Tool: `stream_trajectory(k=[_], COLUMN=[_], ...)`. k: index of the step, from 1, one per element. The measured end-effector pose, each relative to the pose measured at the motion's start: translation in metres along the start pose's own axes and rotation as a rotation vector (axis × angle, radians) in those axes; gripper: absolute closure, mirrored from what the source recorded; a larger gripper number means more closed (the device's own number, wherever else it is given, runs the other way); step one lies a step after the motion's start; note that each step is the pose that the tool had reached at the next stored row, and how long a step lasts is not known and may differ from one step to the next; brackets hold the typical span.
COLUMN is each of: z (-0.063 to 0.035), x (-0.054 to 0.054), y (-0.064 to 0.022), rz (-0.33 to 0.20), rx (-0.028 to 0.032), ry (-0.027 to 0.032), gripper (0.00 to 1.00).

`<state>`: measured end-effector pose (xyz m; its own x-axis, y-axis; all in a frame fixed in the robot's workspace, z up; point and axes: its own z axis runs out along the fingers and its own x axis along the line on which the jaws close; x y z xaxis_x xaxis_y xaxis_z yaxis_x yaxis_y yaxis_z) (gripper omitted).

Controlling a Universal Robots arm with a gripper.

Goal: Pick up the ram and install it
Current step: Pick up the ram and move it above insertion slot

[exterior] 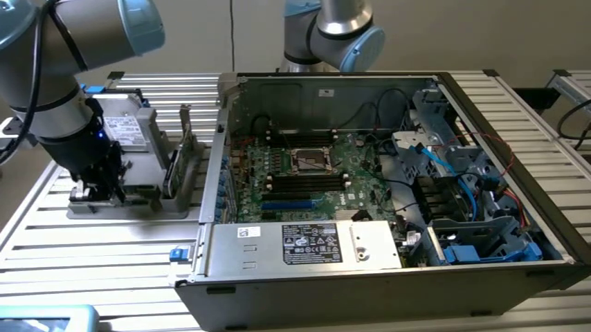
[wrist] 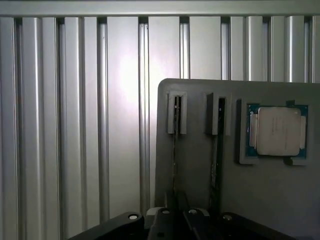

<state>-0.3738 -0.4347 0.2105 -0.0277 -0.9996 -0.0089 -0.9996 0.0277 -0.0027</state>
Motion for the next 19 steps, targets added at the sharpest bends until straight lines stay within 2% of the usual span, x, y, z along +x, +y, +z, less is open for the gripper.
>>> stream_trajectory(k=[5,19], z=[-0.0171,-0.0805], x=[0.000,0.000], y=[-0.0001,-0.0002], rz=[0.000,0.000], rx=[0.0018,0.0020], ry=[-0.0001,-0.0001], gripper=[0.88,0.88])
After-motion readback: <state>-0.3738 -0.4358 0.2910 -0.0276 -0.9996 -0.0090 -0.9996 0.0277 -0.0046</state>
